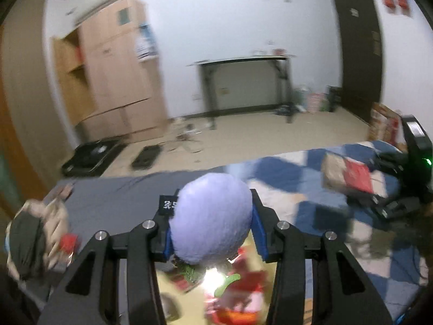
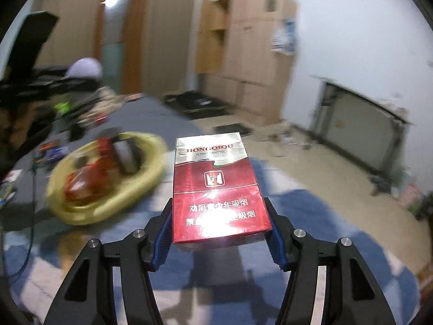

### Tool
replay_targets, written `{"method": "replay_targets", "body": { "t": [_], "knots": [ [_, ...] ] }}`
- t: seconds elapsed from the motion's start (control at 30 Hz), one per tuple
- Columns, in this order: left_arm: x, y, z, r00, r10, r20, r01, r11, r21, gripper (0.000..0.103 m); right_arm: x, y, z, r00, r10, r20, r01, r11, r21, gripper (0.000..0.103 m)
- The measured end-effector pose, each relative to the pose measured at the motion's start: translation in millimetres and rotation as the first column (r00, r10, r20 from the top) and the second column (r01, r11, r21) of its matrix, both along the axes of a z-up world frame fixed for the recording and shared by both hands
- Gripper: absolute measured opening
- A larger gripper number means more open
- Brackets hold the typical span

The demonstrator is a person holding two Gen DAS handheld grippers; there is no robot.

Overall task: Organize rigid objects
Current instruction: 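Lift the foam ball and Hongqiqu box and carry them over the yellow tray, then lower both held objects into the yellow tray and open both grippers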

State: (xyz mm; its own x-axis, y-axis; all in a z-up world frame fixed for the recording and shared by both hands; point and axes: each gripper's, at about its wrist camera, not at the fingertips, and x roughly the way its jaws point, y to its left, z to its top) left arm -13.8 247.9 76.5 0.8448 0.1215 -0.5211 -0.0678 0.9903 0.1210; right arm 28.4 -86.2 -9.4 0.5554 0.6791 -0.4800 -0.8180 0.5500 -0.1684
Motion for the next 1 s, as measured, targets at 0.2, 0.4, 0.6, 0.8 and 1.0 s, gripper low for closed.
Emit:
{"method": "replay_targets", "body": {
  "t": [0.2, 0.4, 0.6, 0.8, 1.0],
  "knots": [
    [10, 54, -47, 0.99, 0.121, -0.074, -0.129, 0.985, -0.113, 0.047, -3, 69, -18, 0.989, 0.133, -0.058, -0.136, 0.989, -0.058, 0.059],
    [15, 57, -92, 0.972, 0.129, -0.195, -0.163, 0.971, -0.172, 0.047, 33, 118, -32, 0.984, 0.149, -0.096, -0.157, 0.984, -0.079, 0.058],
    [12, 57, -107, 0.968, 0.162, -0.193, -0.2, 0.959, -0.198, 0.048, 57, 155, -35, 0.974, 0.181, -0.137, -0.195, 0.977, -0.092, 0.058],
    [0, 58, -106, 0.957, 0.215, -0.197, -0.26, 0.934, -0.243, 0.052, 64, 178, -40, 0.971, 0.202, -0.13, -0.22, 0.965, -0.145, 0.058],
    [-4, 60, -118, 0.941, 0.268, -0.206, -0.316, 0.915, -0.251, 0.09, 63, 188, -45, 0.969, 0.227, -0.1, -0.238, 0.963, -0.128, 0.058]
  ]
}}
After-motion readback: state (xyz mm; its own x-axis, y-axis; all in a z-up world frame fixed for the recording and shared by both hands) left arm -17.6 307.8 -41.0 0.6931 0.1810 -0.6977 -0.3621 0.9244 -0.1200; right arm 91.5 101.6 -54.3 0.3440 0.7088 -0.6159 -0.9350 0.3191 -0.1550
